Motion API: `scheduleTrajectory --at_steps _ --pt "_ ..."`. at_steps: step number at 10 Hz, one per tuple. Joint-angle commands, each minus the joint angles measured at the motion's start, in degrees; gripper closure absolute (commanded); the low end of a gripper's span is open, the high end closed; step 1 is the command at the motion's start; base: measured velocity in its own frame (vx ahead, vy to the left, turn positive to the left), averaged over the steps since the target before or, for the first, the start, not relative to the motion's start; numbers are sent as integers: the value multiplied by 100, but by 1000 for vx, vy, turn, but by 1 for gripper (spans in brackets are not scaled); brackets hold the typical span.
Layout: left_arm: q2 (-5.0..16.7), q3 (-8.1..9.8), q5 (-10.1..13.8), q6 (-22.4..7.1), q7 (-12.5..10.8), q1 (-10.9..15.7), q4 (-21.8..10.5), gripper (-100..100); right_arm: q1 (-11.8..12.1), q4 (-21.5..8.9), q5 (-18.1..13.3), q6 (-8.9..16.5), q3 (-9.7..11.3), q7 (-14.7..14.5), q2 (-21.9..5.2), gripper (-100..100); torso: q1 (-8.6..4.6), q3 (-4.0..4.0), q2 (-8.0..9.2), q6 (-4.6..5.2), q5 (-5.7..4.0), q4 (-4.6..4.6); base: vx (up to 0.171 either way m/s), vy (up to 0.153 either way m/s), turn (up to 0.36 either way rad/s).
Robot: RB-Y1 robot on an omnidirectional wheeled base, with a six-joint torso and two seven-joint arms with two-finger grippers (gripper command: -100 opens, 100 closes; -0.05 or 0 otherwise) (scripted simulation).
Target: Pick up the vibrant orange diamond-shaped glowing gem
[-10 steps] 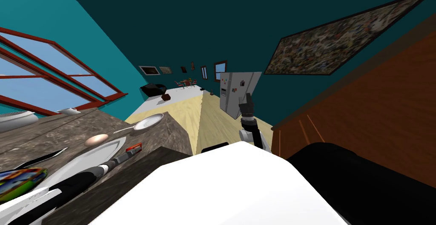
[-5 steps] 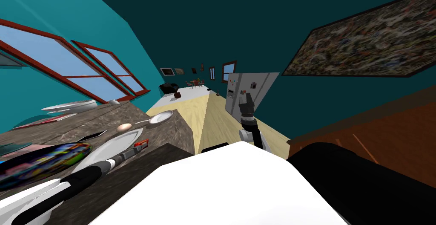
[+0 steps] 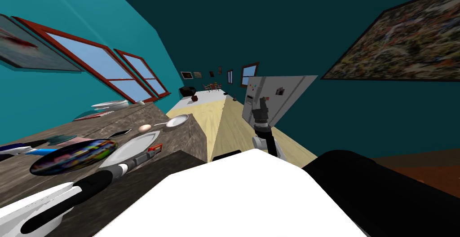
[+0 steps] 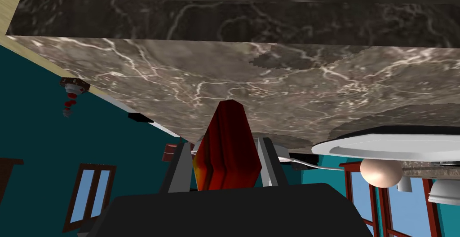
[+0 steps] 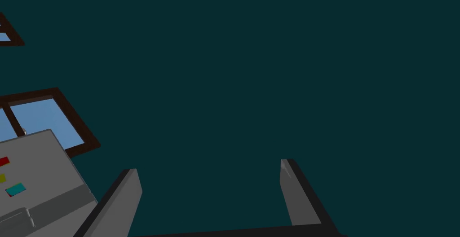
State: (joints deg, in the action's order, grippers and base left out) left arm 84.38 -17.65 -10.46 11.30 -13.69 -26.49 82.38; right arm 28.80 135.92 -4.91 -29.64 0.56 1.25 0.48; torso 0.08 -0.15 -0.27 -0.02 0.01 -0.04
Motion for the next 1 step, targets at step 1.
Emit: scheduleTrajectory --at_steps 1 --pt "0 0 0 0 0 0 0 0 0 0 0 0 0 0 0 0 0 0 0 0 0 0 8 -2 -10"
